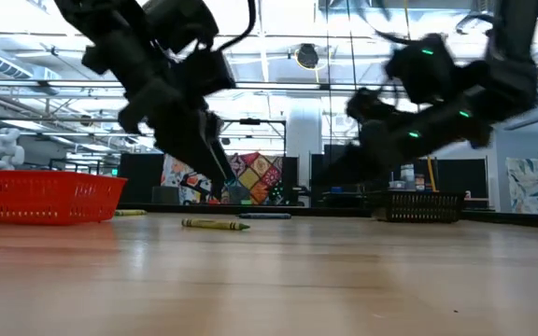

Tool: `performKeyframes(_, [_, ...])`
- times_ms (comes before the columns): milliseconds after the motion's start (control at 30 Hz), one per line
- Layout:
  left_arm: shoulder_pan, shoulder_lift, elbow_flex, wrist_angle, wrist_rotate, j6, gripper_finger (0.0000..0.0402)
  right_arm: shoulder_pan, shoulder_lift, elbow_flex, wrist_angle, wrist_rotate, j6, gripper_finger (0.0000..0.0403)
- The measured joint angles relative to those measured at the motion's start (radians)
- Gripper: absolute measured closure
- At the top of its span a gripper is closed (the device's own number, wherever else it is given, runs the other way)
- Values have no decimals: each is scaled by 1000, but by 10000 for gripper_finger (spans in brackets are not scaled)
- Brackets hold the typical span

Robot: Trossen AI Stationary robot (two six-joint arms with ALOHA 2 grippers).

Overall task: Sort crayons
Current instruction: Put the green crayon into the red bin

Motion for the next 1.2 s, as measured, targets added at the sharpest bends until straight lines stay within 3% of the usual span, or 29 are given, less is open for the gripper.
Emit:
performKeyframes(100, [-1,54,0,51,20,51,239,13,15,-102,193,-1,89,397])
performKeyframes(200, [3,104,1,61,71,111,239,19,14,-133,258,0,117,397])
performKeyframes(500, [35,149,4,22,87,126,246,21,16,-77,232,0,67,397])
performKeyframes(633, [40,175,9,26,129,129,283,22,16,-68,222,0,57,397])
performKeyframes(867, [43,182,18,17,142,133,388,22,16,-68,193,1,72,397])
performKeyframes(1067, [36,47,105,-173,85,147,397,22,16,-68,194,1,75,397])
performKeyframes(1200, [-3,-88,179,-458,14,104,398,22,16,-68,197,1,75,397])
